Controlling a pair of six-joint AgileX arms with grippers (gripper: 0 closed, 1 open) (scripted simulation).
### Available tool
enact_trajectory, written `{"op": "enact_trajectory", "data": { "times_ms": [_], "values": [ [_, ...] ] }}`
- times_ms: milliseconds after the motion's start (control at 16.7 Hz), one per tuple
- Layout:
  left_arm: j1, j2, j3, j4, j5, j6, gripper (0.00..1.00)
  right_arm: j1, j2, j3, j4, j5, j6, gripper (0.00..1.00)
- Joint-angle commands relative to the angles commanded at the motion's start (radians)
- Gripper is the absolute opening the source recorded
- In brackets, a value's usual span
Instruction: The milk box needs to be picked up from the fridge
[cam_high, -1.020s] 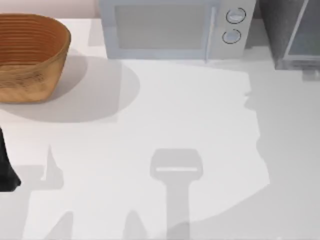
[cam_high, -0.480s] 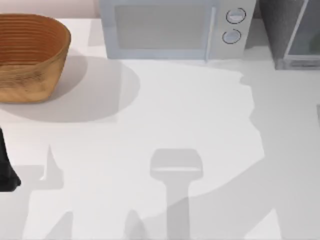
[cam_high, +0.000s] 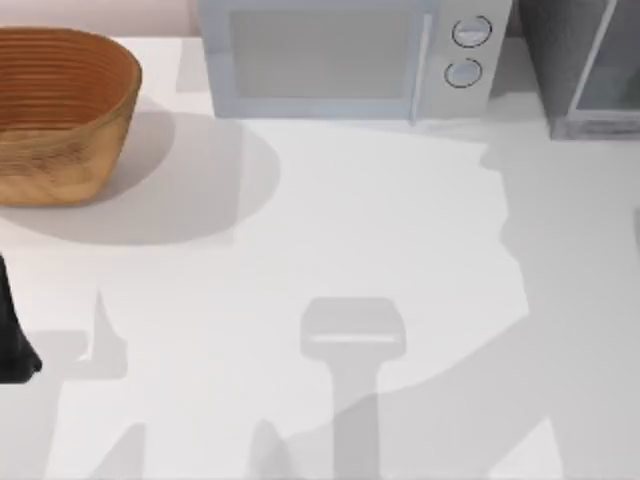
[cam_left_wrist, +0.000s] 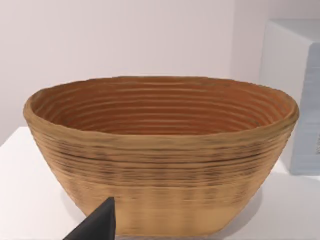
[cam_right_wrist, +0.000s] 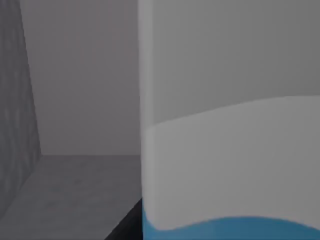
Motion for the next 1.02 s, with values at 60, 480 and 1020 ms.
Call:
{"op": "enact_trajectory", "data": {
  "times_ms": [60,480,1020],
  "values": [
    [0.000,0.000,0.000,0.000,0.000,0.000,1.00,0.000,0.000,0.000,0.000,0.000,0.000,0.55],
    [0.000,0.000,0.000,0.000,0.000,0.000,1.00,0.000,0.000,0.000,0.000,0.000,0.000,0.02],
    [0.000,0.000,0.000,0.000,0.000,0.000,1.00,-0.003,-0.002,-0.001,0.000,0.000,0.001,0.00]
  ]
}}
